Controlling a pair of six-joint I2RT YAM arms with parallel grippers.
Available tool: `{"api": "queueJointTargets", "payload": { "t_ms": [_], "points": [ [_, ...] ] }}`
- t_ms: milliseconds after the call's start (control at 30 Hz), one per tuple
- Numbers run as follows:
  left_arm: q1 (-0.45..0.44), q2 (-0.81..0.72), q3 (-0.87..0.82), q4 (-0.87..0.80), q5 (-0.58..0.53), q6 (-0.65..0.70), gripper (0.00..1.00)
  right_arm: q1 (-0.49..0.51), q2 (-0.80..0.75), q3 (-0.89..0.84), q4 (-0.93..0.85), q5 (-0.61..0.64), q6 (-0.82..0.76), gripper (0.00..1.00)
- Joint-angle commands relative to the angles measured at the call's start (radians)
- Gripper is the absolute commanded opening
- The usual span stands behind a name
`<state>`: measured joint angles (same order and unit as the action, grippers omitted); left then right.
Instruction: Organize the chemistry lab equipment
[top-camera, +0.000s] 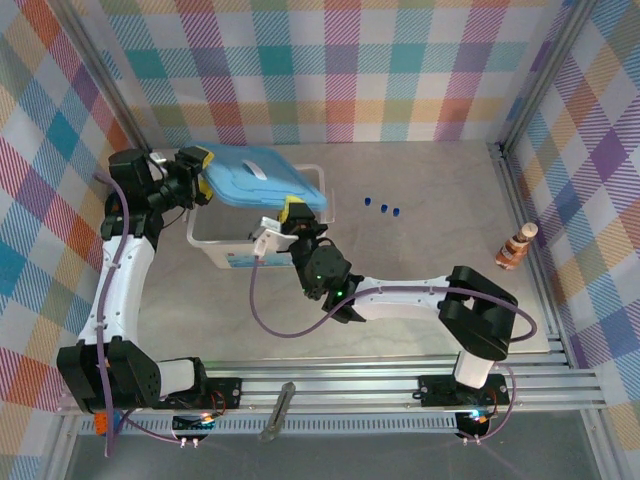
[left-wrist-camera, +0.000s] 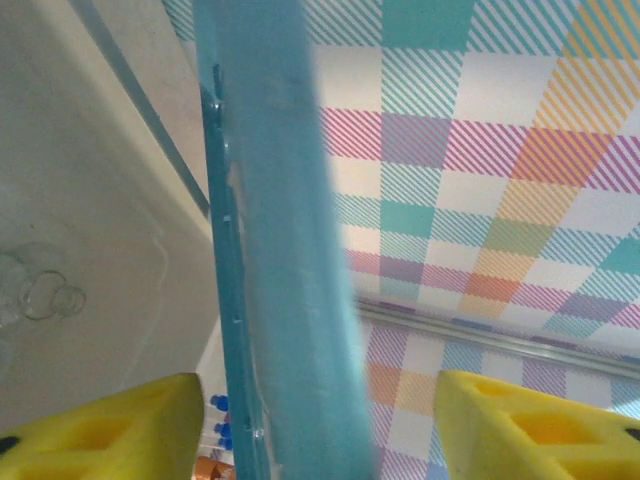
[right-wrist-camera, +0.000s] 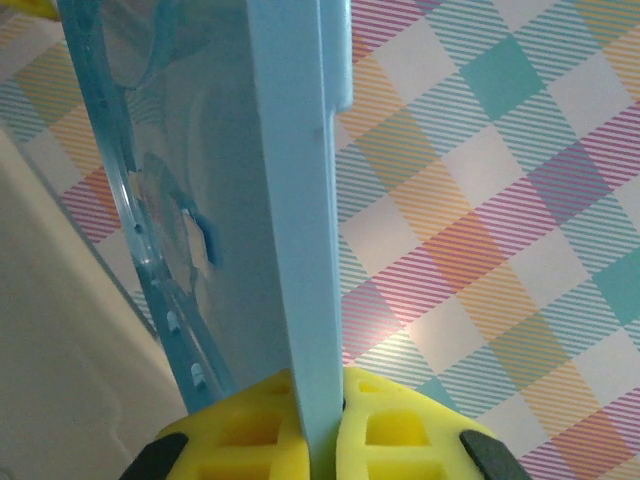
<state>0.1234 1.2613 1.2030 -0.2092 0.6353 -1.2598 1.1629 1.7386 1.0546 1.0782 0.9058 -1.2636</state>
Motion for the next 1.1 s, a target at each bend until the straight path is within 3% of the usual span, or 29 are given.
{"api": "queueJointTargets", "payload": {
  "t_ms": [0, 567, 800, 1067],
  "points": [
    [0.012, 0.017, 0.032, 0.066, 0.052, 0.0, 0.54, 0.009, 0.002, 0.028, 0.126, 0.001, -0.032, 0.0],
    [0.012, 0.053, 0.005, 0.185, 0.103, -0.084, 0.07, 0.009, 0.026, 0.045, 0.164, -0.012, -0.098, 0.0],
    [0.012, 0.048, -0.017, 0.221, 0.109, -0.112, 0.03, 0.009, 0.03, 0.047, 0.147, -0.011, -0.1, 0.03],
    [0.018, 0.019, -0.053, 0.292, 0.104, -0.147, 0.0, 0.009, 0.027, 0.049, 0.123, -0.005, -0.095, 0.24]
  ]
}}
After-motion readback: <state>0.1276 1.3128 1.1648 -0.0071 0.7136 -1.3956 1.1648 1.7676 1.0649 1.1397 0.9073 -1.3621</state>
